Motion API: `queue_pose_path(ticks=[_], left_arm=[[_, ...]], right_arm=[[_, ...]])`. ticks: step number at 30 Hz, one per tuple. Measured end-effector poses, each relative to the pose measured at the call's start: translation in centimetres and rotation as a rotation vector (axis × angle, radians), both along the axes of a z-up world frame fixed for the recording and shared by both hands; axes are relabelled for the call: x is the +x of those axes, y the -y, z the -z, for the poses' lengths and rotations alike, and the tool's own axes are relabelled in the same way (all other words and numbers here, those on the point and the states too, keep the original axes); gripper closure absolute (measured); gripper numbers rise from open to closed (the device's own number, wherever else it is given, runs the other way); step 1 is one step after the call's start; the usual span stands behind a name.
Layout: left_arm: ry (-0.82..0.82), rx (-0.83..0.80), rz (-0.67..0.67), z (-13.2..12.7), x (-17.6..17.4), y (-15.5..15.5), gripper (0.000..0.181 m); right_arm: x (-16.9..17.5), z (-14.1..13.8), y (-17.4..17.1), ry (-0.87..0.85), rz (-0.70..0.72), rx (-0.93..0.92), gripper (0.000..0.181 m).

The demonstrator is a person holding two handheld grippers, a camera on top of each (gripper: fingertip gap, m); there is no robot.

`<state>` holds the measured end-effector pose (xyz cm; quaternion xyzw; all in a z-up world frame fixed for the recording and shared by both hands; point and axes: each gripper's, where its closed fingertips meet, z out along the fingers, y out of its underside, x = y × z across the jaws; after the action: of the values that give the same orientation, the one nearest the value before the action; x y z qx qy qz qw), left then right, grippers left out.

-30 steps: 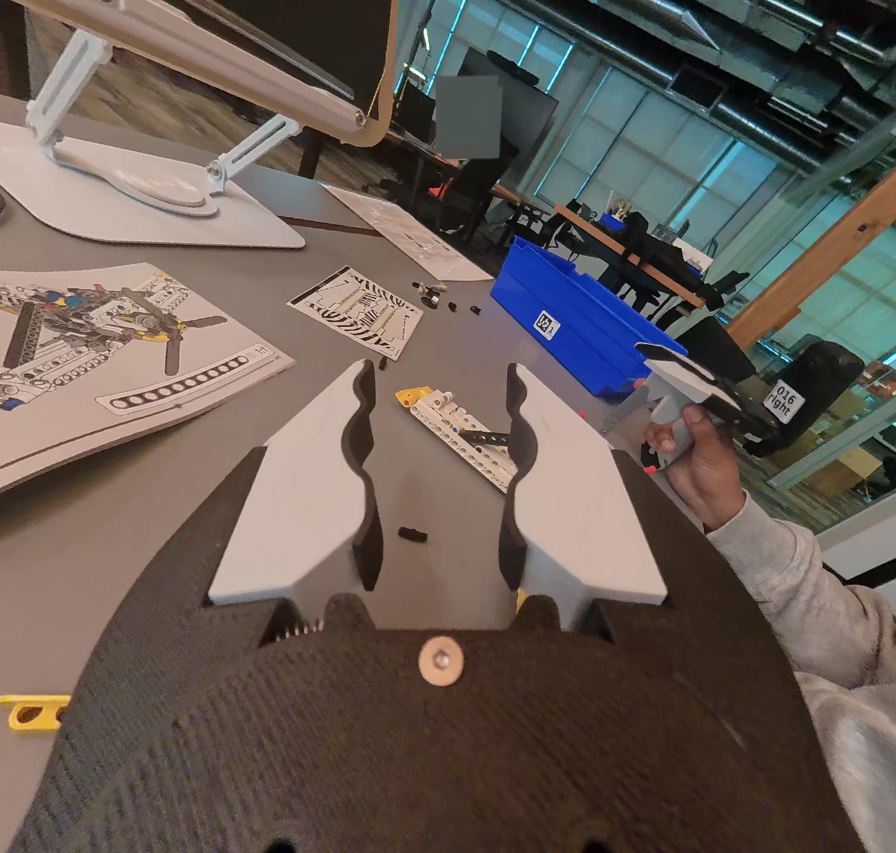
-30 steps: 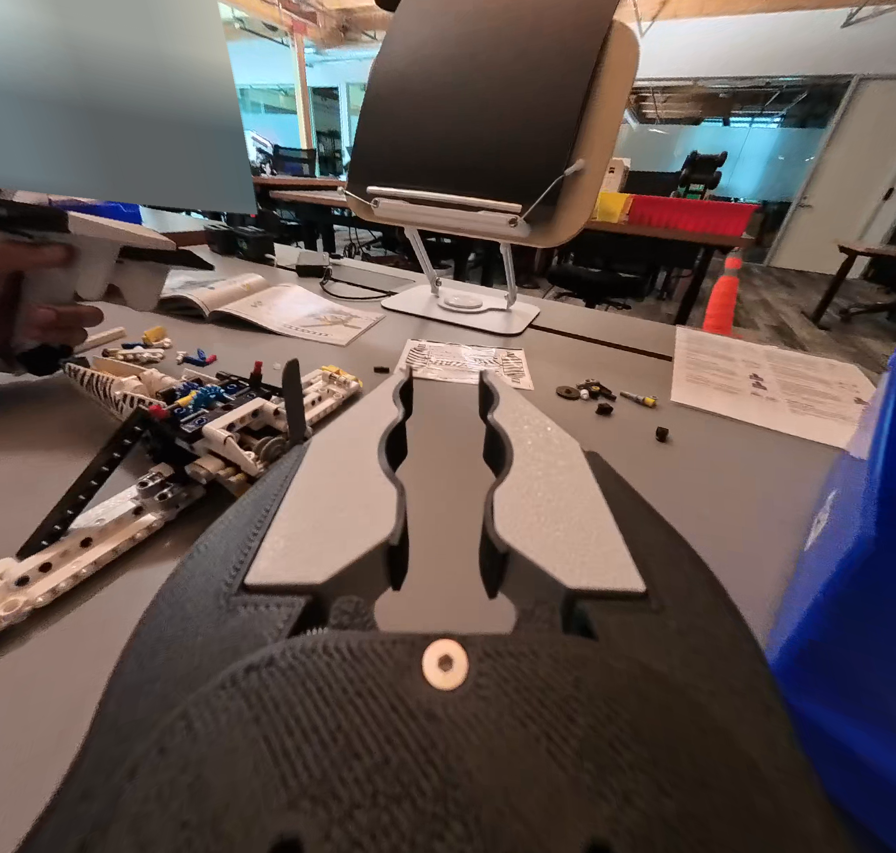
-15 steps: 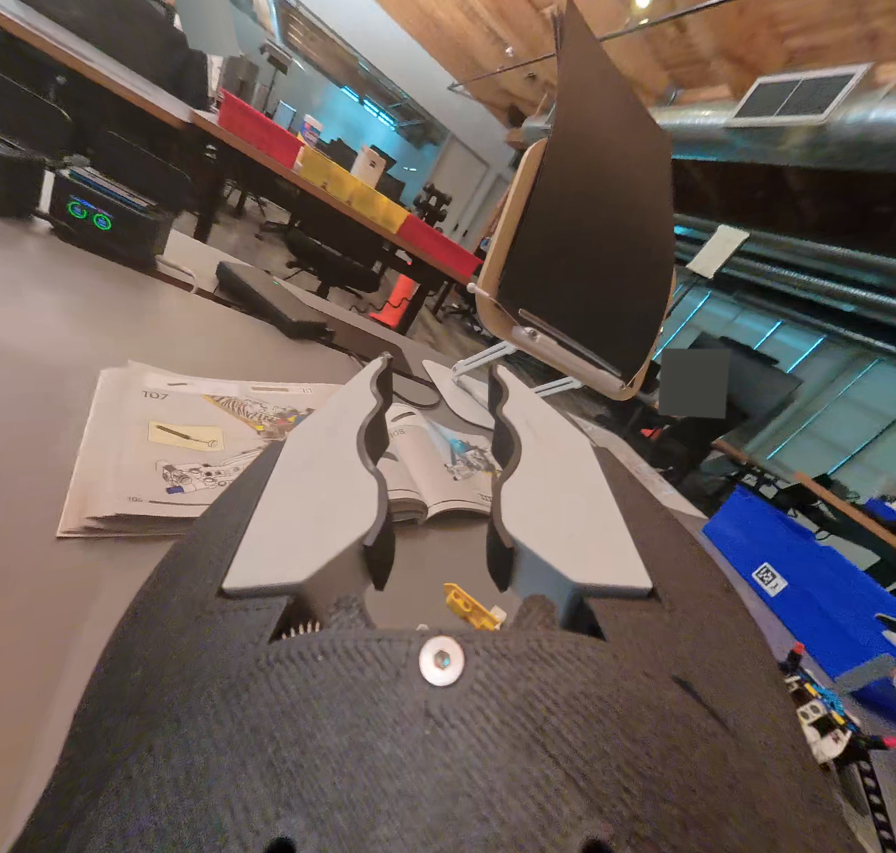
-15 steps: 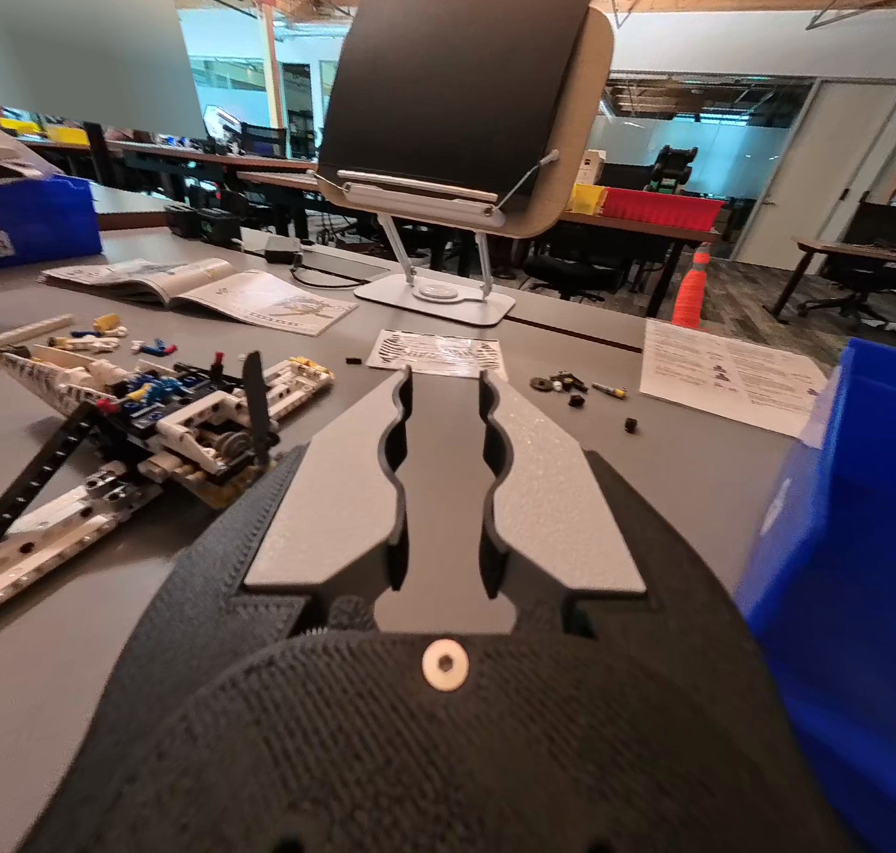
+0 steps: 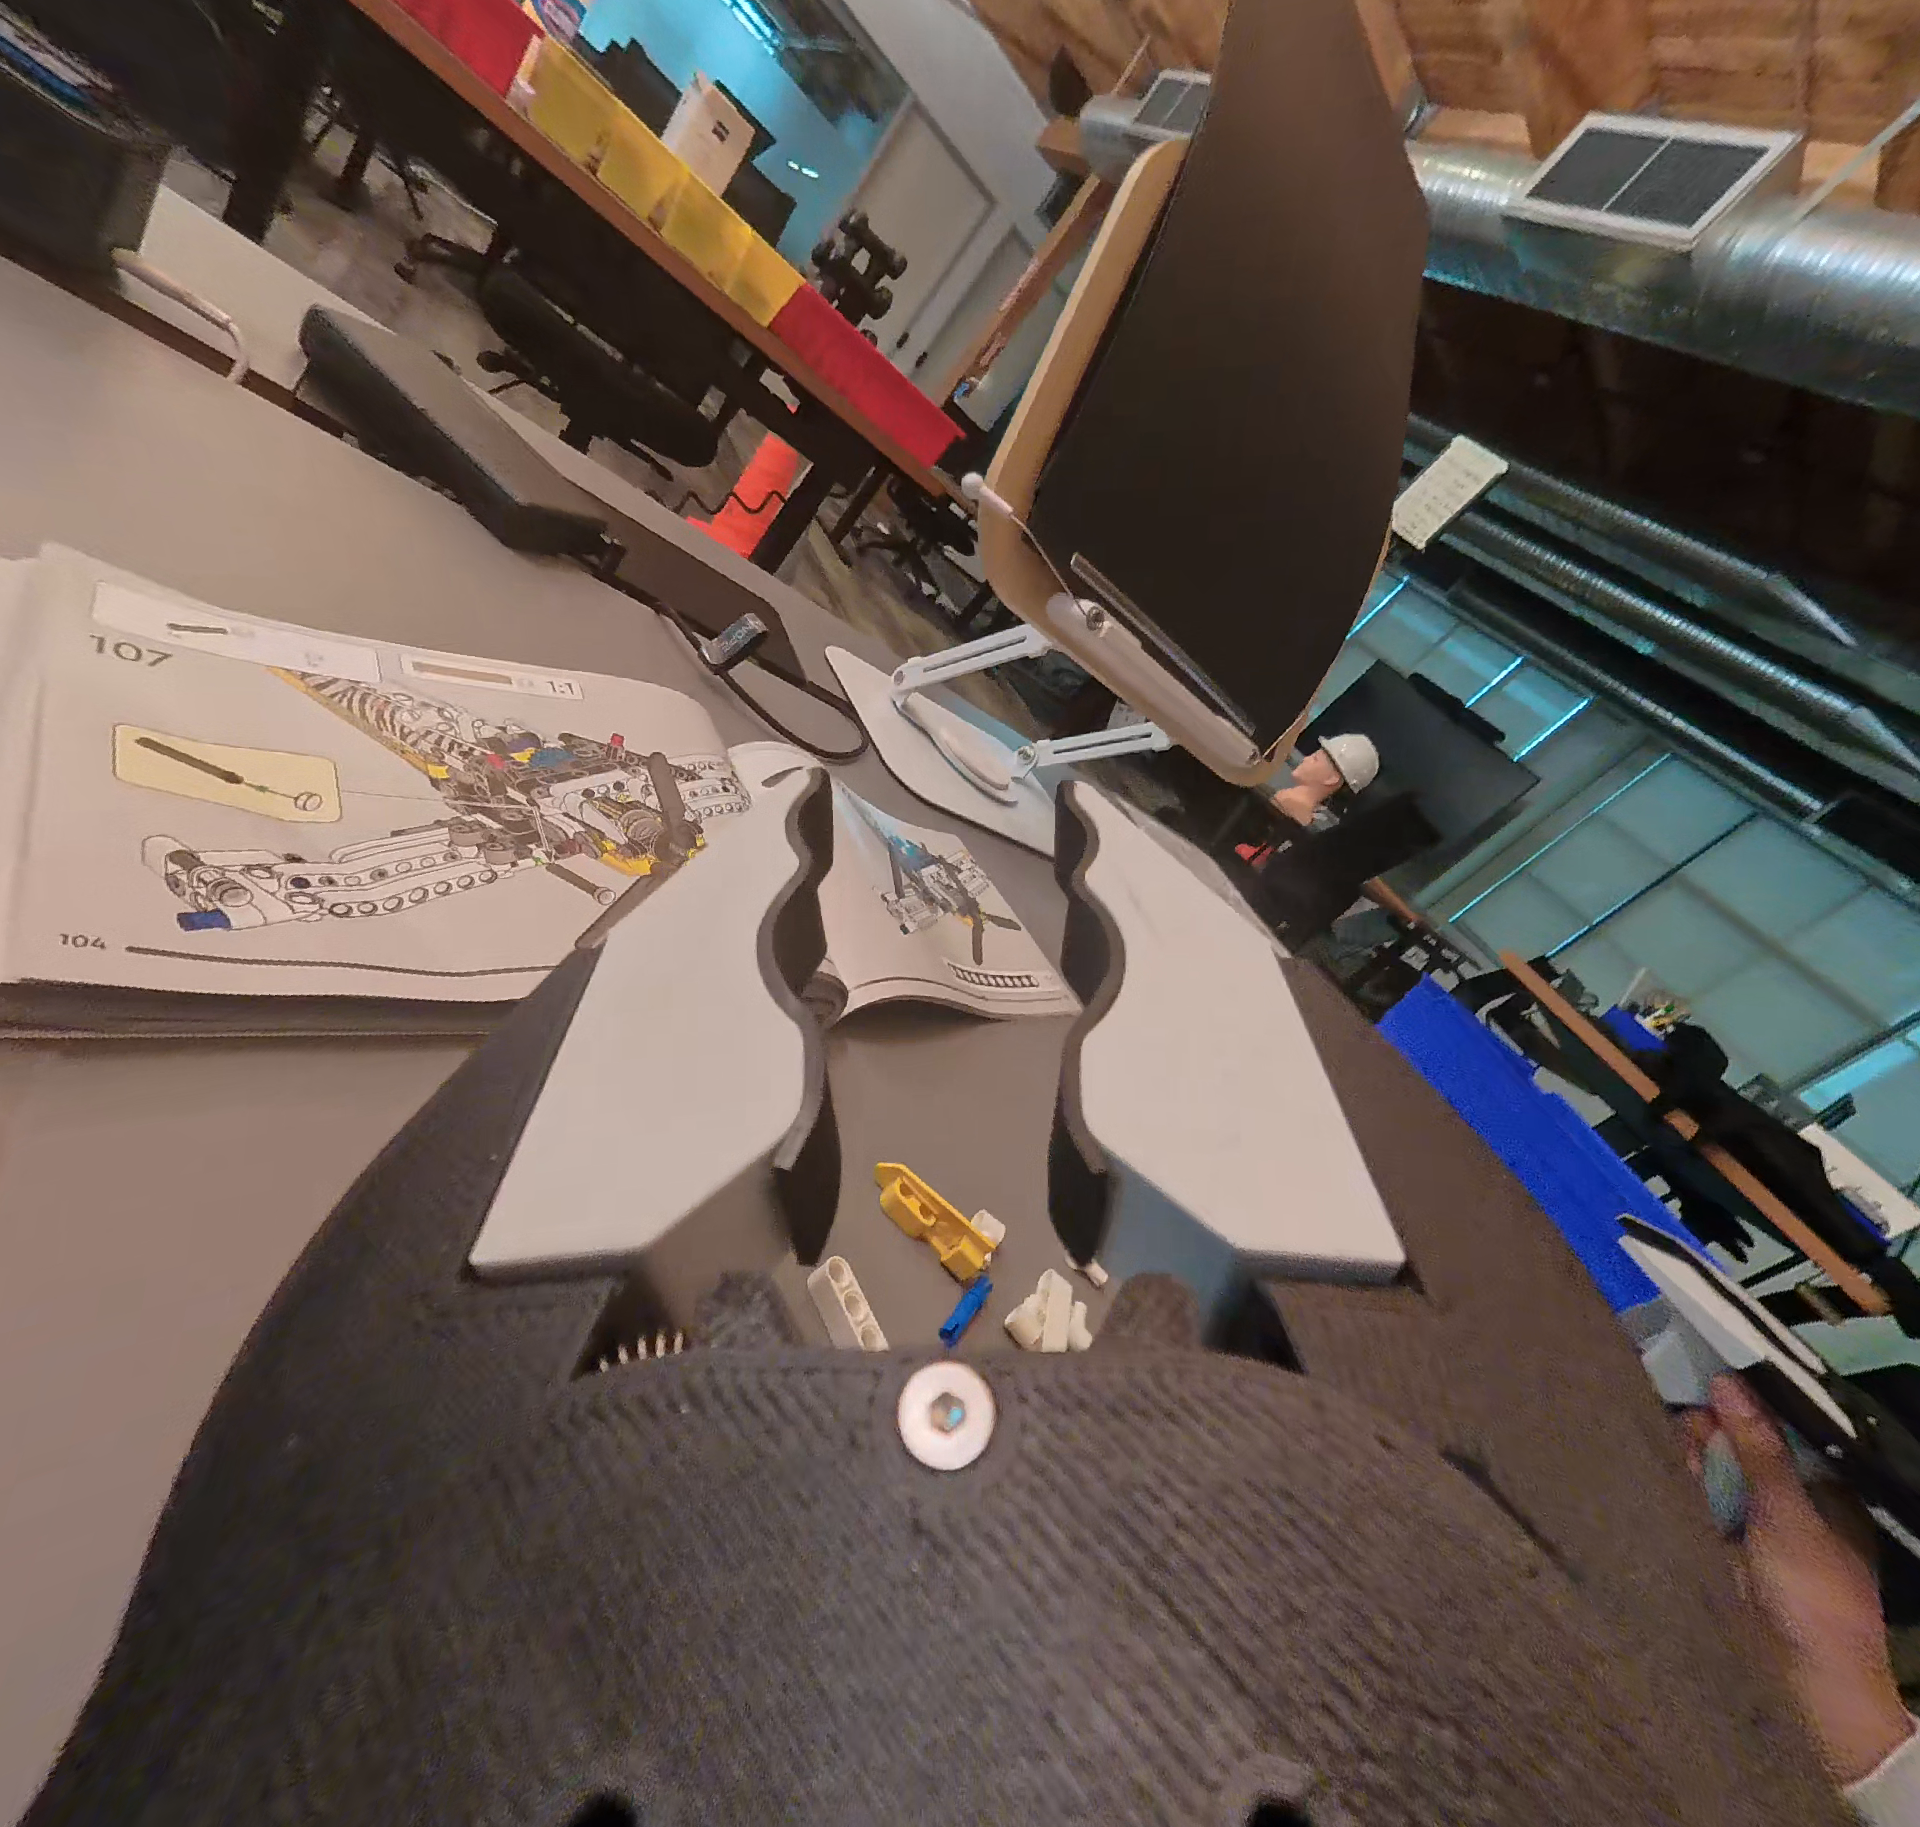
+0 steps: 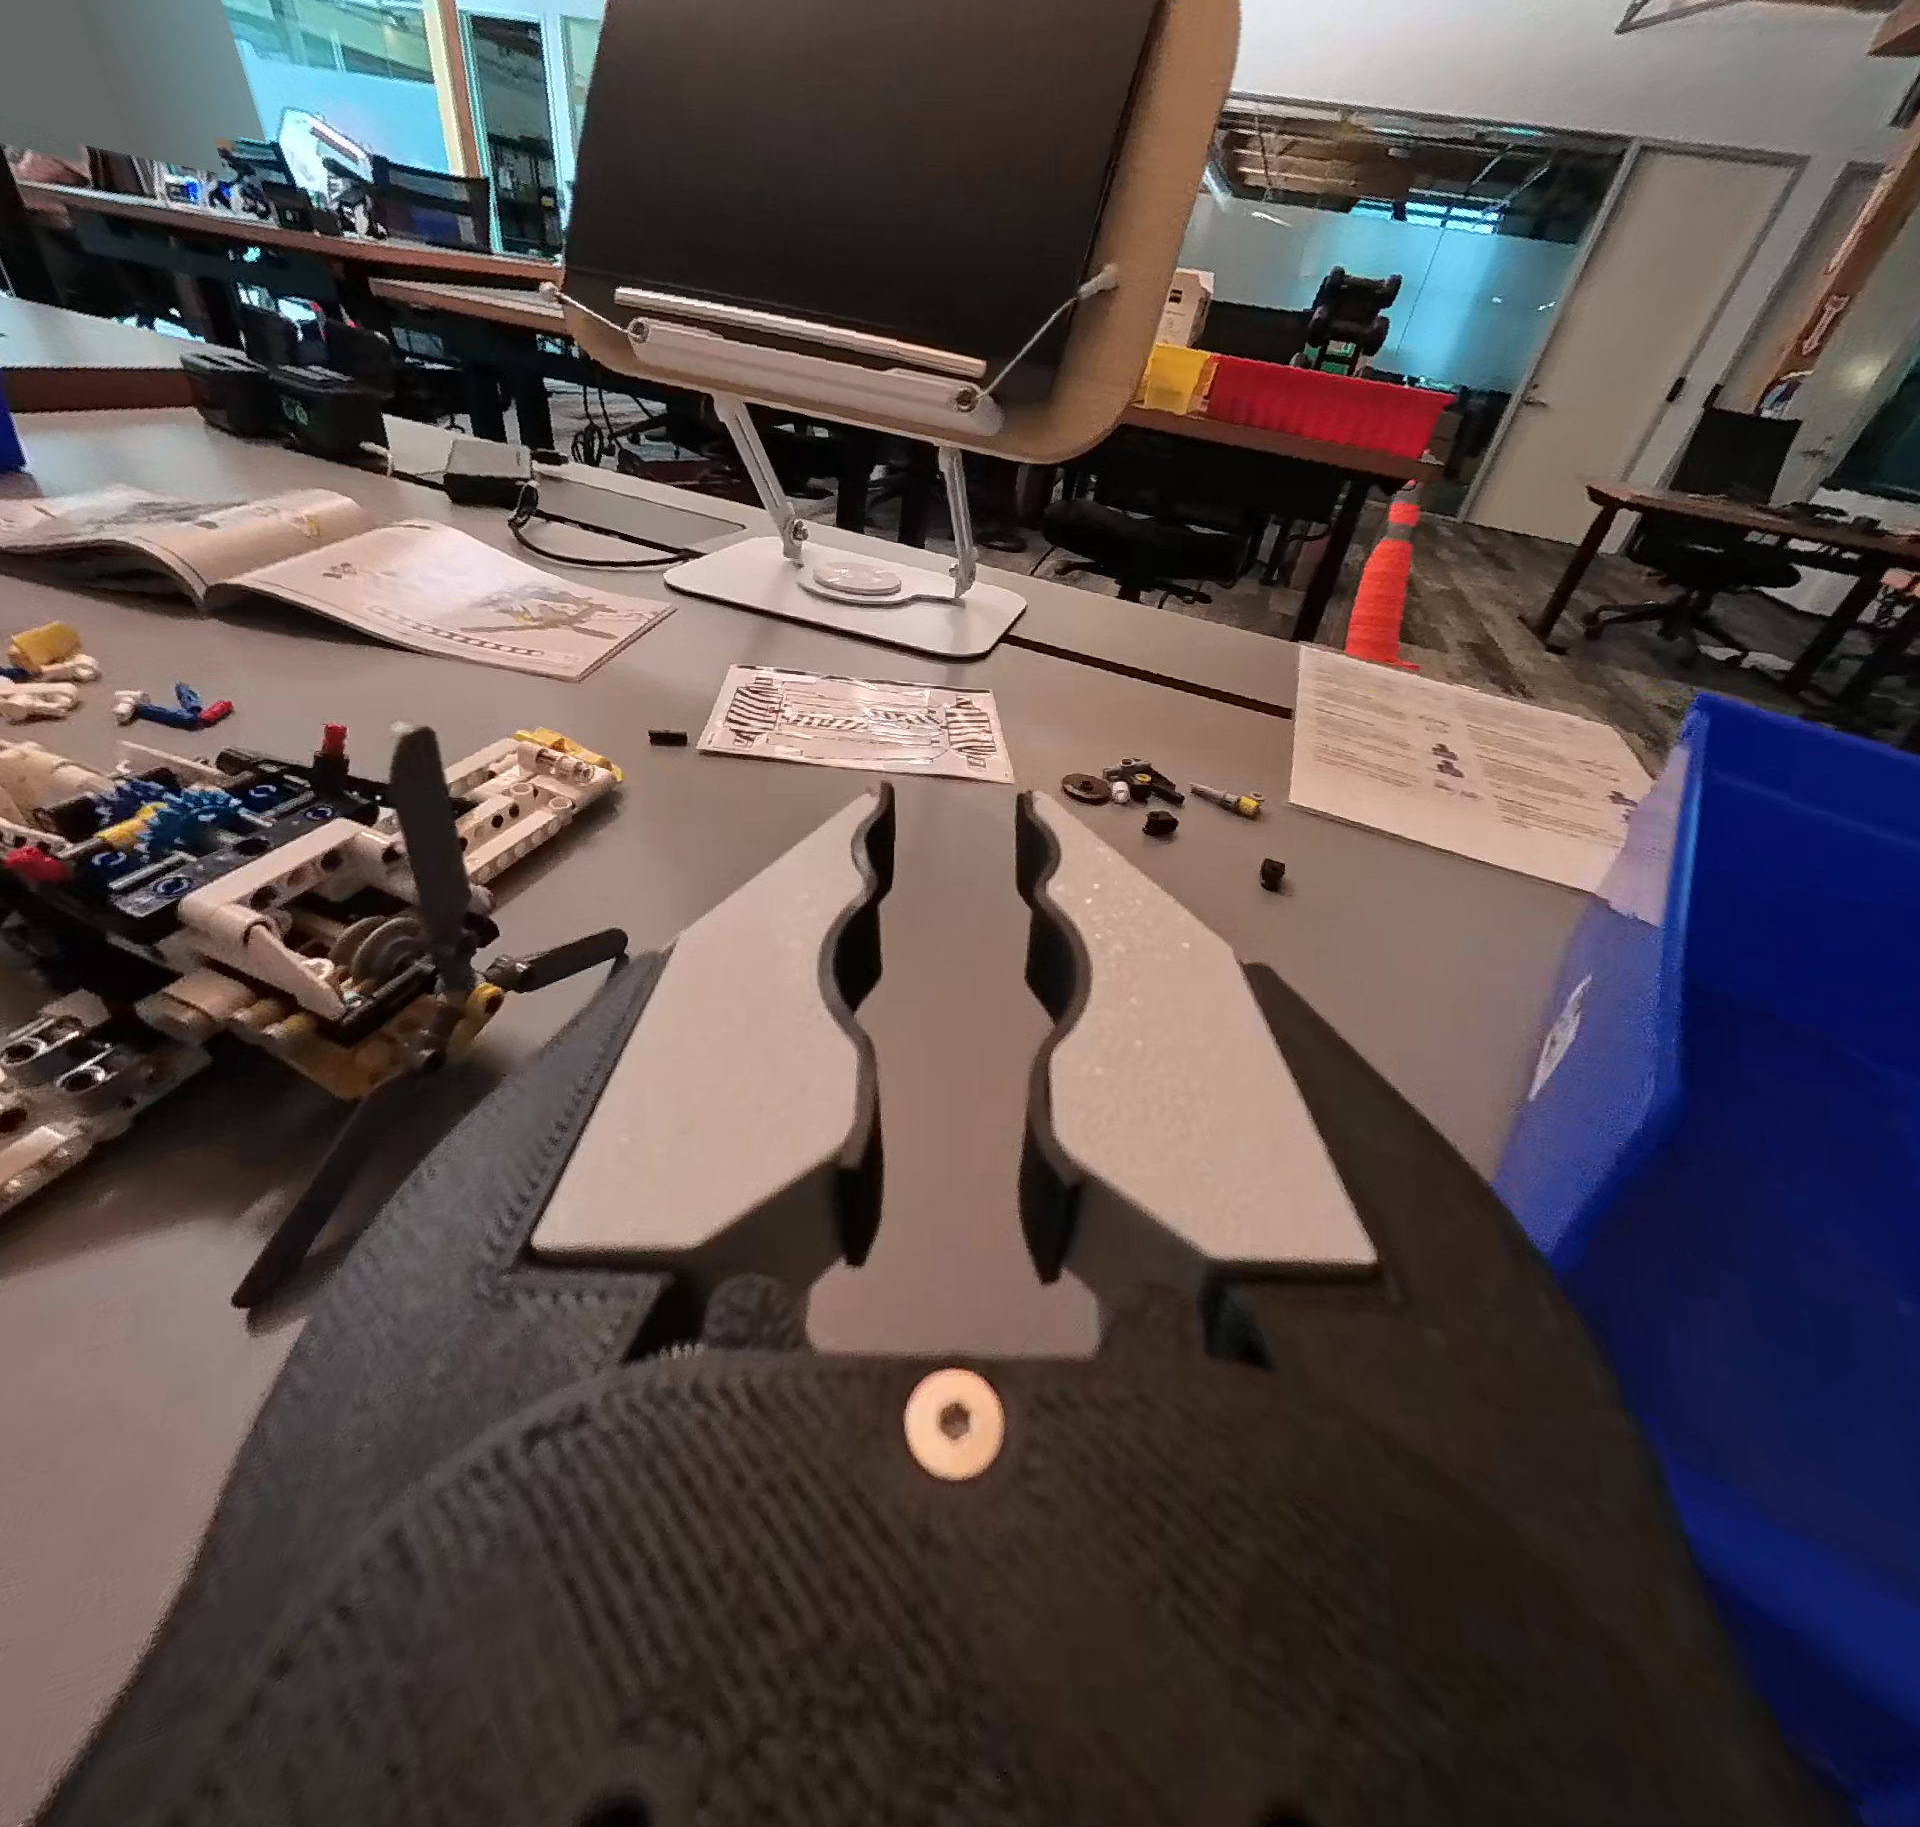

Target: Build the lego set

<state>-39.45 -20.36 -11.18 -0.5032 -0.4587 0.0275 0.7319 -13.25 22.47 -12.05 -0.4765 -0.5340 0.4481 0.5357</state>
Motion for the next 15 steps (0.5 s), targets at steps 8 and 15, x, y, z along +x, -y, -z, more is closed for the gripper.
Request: queue_pose_path(ticks=[8, 15], left_arm=[[0.004, -0.003, -0.014, 0.18, -0.13, 0.14, 0.140], [0.006, -0.009, 0.001, 0.24, 0.01, -0.20, 0.140]], right_arm=[[0.33, -0.38, 0.07, -0.030, -0.008, -0.003, 0.162], [0.51, -0.59, 0.09, -0.047, -0.009, -0.004, 0.162]])
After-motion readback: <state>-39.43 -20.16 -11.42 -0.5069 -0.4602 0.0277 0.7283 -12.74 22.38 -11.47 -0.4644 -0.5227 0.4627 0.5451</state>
